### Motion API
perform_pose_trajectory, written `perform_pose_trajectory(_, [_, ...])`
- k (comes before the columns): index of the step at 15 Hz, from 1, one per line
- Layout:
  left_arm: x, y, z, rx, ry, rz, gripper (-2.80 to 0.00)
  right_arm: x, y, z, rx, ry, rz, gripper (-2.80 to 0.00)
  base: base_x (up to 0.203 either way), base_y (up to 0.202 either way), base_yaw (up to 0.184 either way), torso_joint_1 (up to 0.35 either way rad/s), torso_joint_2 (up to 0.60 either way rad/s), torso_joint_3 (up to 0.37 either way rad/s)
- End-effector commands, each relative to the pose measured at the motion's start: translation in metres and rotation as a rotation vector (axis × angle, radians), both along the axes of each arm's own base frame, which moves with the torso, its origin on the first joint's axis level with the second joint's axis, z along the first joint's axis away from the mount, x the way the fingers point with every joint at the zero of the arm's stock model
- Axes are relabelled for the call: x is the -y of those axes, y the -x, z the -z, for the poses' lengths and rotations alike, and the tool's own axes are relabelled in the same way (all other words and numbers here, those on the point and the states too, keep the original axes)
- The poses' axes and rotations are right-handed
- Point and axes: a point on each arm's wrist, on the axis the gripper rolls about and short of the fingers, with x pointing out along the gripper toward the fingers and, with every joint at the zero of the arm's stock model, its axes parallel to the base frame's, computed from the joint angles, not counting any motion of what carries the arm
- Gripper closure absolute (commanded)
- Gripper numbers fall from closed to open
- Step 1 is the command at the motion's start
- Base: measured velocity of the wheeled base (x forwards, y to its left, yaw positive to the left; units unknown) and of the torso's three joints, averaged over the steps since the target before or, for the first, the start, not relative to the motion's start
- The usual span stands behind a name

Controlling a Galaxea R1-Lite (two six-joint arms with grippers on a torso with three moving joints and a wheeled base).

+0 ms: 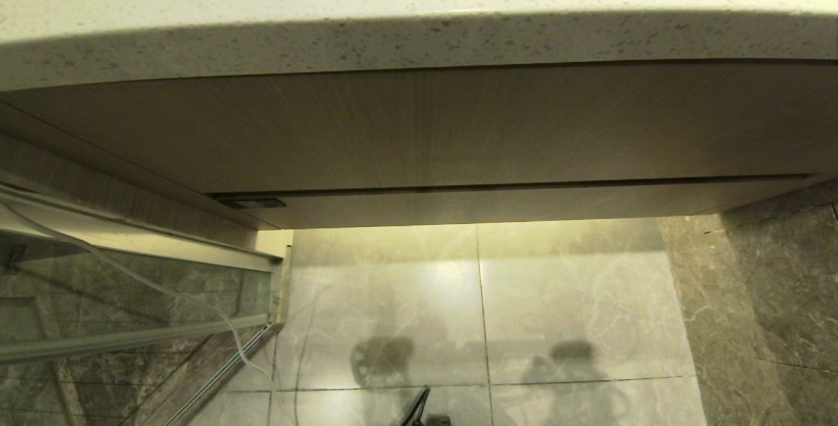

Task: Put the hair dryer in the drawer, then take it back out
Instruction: Pull open the drawer

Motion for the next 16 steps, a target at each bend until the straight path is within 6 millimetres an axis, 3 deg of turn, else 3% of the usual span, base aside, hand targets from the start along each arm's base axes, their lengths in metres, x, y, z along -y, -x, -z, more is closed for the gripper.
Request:
perform_pose_trajectory(1, [0.0, -0.004, 0.011, -0.038, 0.0, 0.0, 0.0, -0.002, -0.012, 0.011, -0.075, 0.047, -0.138, 0.0, 0.0, 0.0, 0.0, 0.0, 0.0, 0.0])
perform_pose_trajectory(3, [0.0, -0.004, 0.011, -0.038, -0.001, 0.0, 0.0, -0.004, -0.015, 0.02, -0.081, 0.026, -0.254, 0.0, 0.0, 0.0, 0.0, 0.0, 0.0, 0.0])
perform_pose_trajectory(10, [0.0, -0.004, 0.011, -0.038, 0.001, 0.0, 0.0, -0.015, -0.076, 0.05, 0.321, 0.108, -0.462, 0.0, 0.0, 0.0, 0.0, 0.0, 0.0, 0.0])
perform_pose_trajectory(13, [0.0, -0.004, 0.011, -0.038, -0.001, 0.0, 0.0, -0.019, -0.1, 0.063, 0.461, 0.147, -0.495, 0.0, 0.0, 0.0, 0.0, 0.0, 0.0, 0.0])
perform_pose_trajectory(16, [0.0, -0.004, 0.011, -0.038, 0.001, 0.0, 0.0, -0.023, -0.121, 0.078, 0.466, 0.15, -0.495, 0.0, 0.0, 0.0, 0.0, 0.0, 0.0, 0.0])
